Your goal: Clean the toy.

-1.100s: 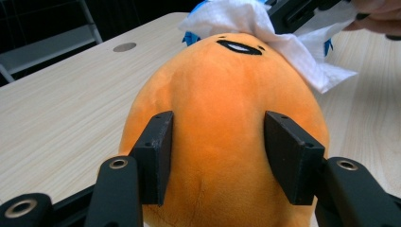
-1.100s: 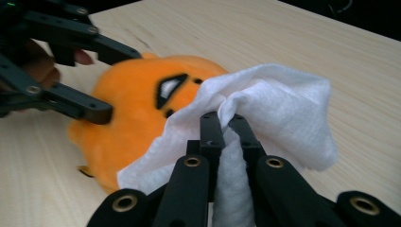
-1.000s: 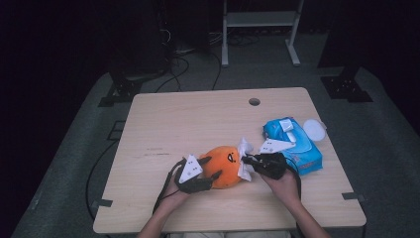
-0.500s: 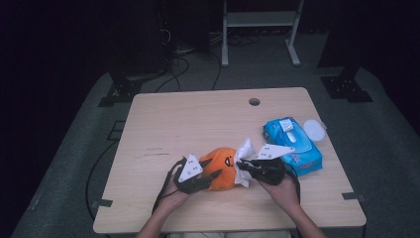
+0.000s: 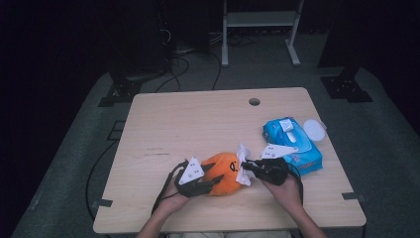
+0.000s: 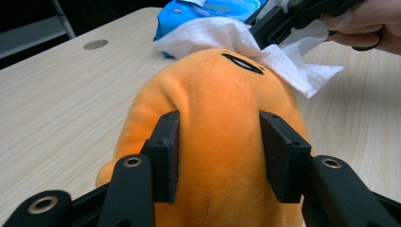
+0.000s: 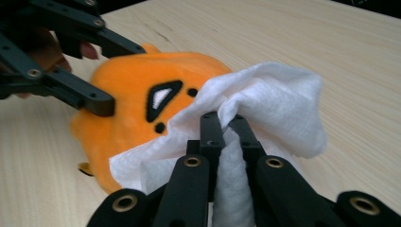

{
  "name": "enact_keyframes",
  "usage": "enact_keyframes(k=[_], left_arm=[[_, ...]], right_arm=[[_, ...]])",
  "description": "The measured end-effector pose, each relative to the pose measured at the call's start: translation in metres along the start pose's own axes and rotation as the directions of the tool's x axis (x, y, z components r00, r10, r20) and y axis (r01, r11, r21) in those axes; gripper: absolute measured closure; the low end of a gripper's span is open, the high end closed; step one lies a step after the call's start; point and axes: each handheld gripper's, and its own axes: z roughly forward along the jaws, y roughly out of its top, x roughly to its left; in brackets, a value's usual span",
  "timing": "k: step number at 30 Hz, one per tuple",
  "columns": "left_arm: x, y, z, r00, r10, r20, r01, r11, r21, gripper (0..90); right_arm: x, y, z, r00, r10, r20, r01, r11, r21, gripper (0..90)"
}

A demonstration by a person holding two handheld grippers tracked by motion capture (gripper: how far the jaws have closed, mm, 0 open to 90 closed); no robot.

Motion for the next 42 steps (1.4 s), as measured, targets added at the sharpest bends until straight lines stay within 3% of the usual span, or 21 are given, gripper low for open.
enact_keyframes(k=[2, 8, 11, 12, 13, 16, 17, 18, 20, 23, 27, 28, 30, 32, 36, 38, 40, 42], left_arm=[[-0.002, 0.000, 0.001, 1.0000, 0.003, -0.003, -0.003, 1.0000, -0.001, 52.8], [-0.008, 0.001, 0.004, 0.9992, 0.040, 0.000, -0.040, 0.9992, -0.005, 52.6], [-0.011, 0.002, 0.005, 0.9987, 0.051, -0.001, -0.051, 0.9987, -0.006, 51.8], [-0.011, 0.002, 0.005, 0.9985, 0.054, 0.005, -0.054, 0.9985, -0.011, 50.9], [-0.011, 0.002, 0.005, 0.9982, 0.061, 0.004, -0.061, 0.9981, -0.015, 48.7], [-0.009, 0.004, 0.004, 0.9979, 0.061, -0.020, -0.062, 0.9973, -0.041, 28.3], [-0.007, 0.004, 0.003, 0.9973, 0.040, -0.062, -0.043, 0.9981, -0.045, 20.7], [-0.005, 0.003, 0.003, 0.9976, 0.030, -0.062, -0.032, 0.9986, -0.043, 18.1], [-0.004, 0.001, 0.004, 0.9986, 0.017, -0.050, -0.019, 0.9988, -0.045, 22.2], [-0.009, 0.001, 0.007, 0.9984, 0.041, -0.040, -0.042, 0.9985, -0.035, 32.0], [-0.017, 0.002, 0.010, 0.9972, 0.072, -0.019, -0.073, 0.9965, -0.041, 36.2], [-0.020, 0.003, 0.011, 0.9962, 0.085, -0.018, -0.086, 0.9954, -0.042, 36.3], [-0.023, 0.004, 0.011, 0.9938, 0.109, -0.023, -0.110, 0.9933, -0.037, 36.2], [-0.021, 0.005, 0.010, 0.9939, 0.108, -0.025, -0.109, 0.9929, -0.049, 33.1], [-0.015, 0.008, 0.005, 0.9948, 0.089, -0.050, -0.093, 0.9926, -0.079, 17.6], [-0.010, 0.007, 0.003, 0.9943, 0.061, -0.088, -0.067, 0.9955, -0.068, 14.2], [-0.007, 0.002, 0.006, 0.9974, 0.038, -0.061, -0.041, 0.9974, -0.060, 16.9], [-0.009, 0.000, 0.009, 0.9971, 0.051, -0.057, -0.054, 0.9971, -0.053, 22.8]], right_arm=[[0.001, 0.001, -0.001, 1.0000, 0.004, 0.006, -0.004, 1.000, 0.002, 85.7], [0.021, 0.013, -0.003, 0.9970, -0.077, -0.005, 0.077, 0.996, -0.036, 85.6], [0.019, 0.013, -0.002, 0.9973, -0.073, 0.003, 0.073, 0.997, -0.030, 85.6], [0.011, 0.007, -0.001, 0.9992, -0.040, 0.001, 0.040, 0.999, -0.010, 85.7], [0.008, 0.005, 0.000, 0.9995, -0.031, 0.002, 0.031, 0.999, -0.006, 85.7], [0.003, 0.000, 0.001, 0.9999, -0.012, 0.001, 0.012, 1.000, 0.004, 85.7], [0.003, 0.000, 0.001, 0.9998, -0.018, 0.006, 0.018, 1.000, 0.008, 85.7], [0.003, 0.000, 0.001, 0.9997, -0.021, 0.010, 0.021, 1.000, 0.011, 85.7], [0.002, 0.000, 0.002, 0.9999, -0.012, 0.004, 0.012, 1.000, 0.006, 85.7], [0.005, 0.003, 0.001, 0.9997, -0.019, 0.013, 0.019, 1.000, 0.005, 85.6], [0.025, 0.013, -0.002, 0.9907, -0.130, 0.040, 0.131, 0.991, -0.001, 85.6], [0.028, 0.016, -0.002, 0.9912, -0.131, 0.019, 0.131, 0.991, -0.015, 85.6], [0.030, 0.019, -0.001, 0.9891, -0.146, 0.020, 0.146, 0.989, -0.004, 85.6], [0.024, 0.015, 0.002, 0.9926, -0.121, 0.004, 0.121, 0.993, -0.001, 85.7], [0.014, 0.008, 0.003, 0.9960, -0.089, 0.000, 0.089, 0.996, 0.008, 85.7], [0.009, 0.006, 0.001, 0.9973, -0.072, 0.008, 0.072, 0.997, 0.009, 85.6], [0.007, 0.006, 0.001, 0.9983, -0.058, 0.003, 0.058, 0.998, 0.001, 85.7], [0.013, 0.009, 0.000, 0.9972, -0.074, 0.010, 0.074, 0.997, -0.001, 85.6]])
